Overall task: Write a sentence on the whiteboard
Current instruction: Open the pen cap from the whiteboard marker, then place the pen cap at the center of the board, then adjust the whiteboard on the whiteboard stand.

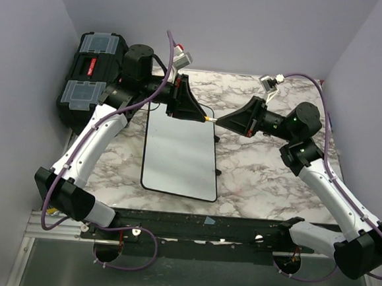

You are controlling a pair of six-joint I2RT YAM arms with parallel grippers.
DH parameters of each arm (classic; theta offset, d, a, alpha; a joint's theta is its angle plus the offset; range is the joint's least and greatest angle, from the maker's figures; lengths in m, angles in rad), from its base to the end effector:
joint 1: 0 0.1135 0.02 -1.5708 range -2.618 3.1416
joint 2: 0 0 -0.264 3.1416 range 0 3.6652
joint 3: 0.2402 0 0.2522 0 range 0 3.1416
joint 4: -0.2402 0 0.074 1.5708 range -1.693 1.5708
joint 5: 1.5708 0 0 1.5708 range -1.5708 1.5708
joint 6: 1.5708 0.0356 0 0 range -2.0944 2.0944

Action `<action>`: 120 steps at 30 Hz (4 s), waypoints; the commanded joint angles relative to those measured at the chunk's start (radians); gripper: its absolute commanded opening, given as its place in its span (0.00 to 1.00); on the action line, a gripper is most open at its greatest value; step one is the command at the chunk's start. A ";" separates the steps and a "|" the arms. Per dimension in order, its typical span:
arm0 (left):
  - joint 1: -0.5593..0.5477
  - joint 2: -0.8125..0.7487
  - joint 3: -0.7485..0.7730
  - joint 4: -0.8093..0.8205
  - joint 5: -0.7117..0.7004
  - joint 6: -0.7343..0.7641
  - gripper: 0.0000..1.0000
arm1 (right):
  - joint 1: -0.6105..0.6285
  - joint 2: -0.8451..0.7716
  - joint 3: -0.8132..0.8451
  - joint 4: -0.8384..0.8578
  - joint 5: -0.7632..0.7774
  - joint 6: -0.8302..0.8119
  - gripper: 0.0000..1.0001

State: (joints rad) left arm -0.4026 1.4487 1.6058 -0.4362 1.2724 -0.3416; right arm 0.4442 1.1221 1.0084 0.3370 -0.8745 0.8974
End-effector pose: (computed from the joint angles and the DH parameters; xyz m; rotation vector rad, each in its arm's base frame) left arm 0.2642 -0.1495 0.4498 1.0117 1.6936 -1.6583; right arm 0.2141 0.1321 0.4046 -0.4967 1.5885 1.6442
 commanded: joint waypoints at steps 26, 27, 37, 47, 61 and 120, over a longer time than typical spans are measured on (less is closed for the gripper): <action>-0.027 0.007 -0.259 0.281 -0.332 -0.132 0.00 | -0.032 -0.223 0.146 -0.518 0.838 -0.258 0.01; -0.054 0.029 -0.254 0.290 -0.366 -0.126 0.00 | -0.032 -0.216 0.161 -0.533 0.864 -0.266 0.01; -0.281 0.300 -0.281 0.534 -0.666 -0.167 0.00 | -0.032 -0.232 0.188 -0.577 1.162 -0.261 0.01; -0.415 0.579 -0.173 0.576 -0.922 -0.164 0.00 | -0.032 -0.255 0.155 -0.578 1.194 -0.279 0.01; -0.486 0.730 -0.069 0.565 -1.002 -0.150 0.12 | -0.033 -0.255 0.123 -0.573 1.196 -0.274 0.01; 0.209 -0.054 -0.379 -0.006 -1.291 -0.084 0.75 | -0.032 -0.246 0.127 -0.558 1.049 -0.290 0.01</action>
State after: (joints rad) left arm -0.2440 1.3949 1.2442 -0.4263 -0.0616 -0.3923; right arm 0.4168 0.8730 1.1339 -0.2260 0.2043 0.6090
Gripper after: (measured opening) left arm 0.750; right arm 0.117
